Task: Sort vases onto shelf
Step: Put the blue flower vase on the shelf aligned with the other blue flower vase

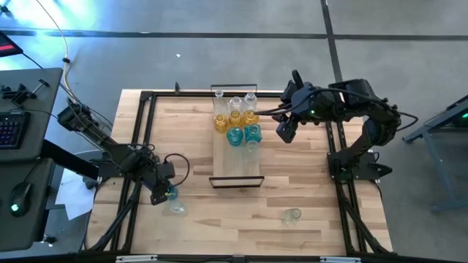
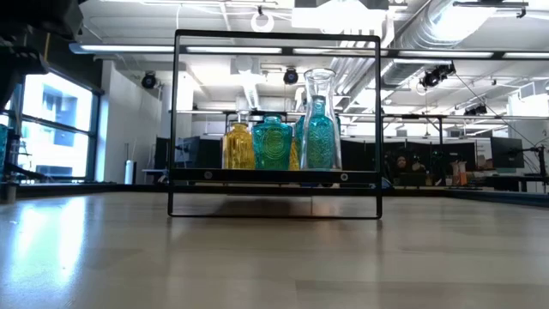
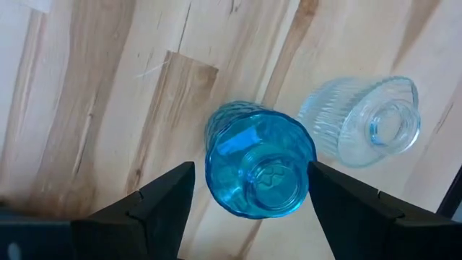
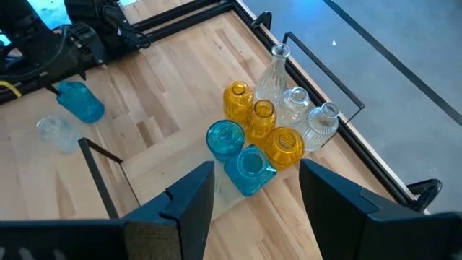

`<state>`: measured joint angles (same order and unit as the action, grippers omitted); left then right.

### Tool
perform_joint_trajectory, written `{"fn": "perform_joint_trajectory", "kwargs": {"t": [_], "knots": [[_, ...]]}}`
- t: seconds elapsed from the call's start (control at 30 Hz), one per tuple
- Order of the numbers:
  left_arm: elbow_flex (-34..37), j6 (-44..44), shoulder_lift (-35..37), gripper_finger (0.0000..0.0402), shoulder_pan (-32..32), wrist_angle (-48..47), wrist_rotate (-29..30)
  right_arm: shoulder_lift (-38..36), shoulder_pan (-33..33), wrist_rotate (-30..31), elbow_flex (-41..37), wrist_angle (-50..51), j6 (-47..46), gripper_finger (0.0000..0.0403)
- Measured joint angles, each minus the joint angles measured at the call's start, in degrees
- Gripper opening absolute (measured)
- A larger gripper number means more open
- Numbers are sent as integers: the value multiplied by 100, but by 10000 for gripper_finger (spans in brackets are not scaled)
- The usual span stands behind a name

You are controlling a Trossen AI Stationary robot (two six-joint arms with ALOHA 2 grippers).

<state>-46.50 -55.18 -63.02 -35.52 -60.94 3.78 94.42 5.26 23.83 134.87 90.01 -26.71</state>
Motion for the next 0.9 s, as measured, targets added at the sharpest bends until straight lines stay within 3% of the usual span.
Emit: {"fn": "perform_joint_trajectory", "kwargs": {"t": [0.9], "knots": [[215,-89,-251,248,29,269,-306,1,351,319,0,0,-43,186]]}}
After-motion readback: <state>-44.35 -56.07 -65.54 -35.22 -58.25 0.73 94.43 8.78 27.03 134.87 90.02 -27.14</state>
